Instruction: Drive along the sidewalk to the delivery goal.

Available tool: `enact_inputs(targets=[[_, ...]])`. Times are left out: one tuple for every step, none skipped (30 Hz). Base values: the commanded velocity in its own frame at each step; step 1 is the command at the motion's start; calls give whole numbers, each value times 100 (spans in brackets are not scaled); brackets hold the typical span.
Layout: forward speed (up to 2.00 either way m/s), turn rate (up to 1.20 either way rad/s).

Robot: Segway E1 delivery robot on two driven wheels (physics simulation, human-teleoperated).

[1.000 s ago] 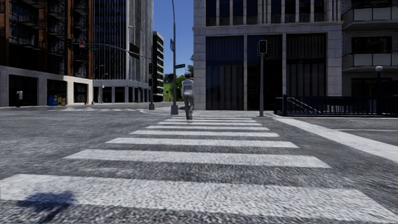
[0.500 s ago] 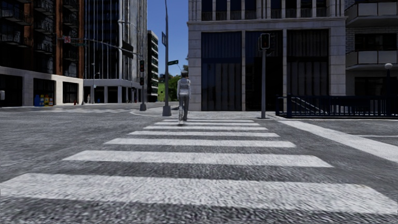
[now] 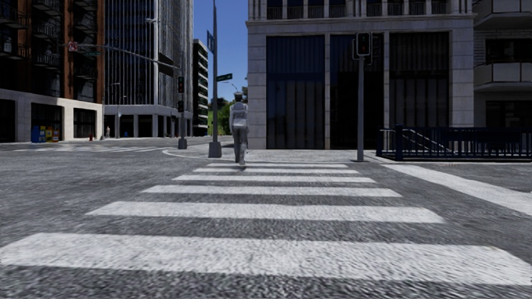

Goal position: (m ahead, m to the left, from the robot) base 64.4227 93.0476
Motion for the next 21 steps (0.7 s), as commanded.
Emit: enact_inputs(targets=[[200, 0], [200, 0], [200, 0], [200, 0], [200, 0], [200, 0], [200, 0], [200, 0], [200, 0], [200, 0], [200, 0], [200, 0], [200, -5], [200, -10], [200, -14], [200, -15], [200, -16], [200, -16], [200, -16], [200, -16], [200, -16]])
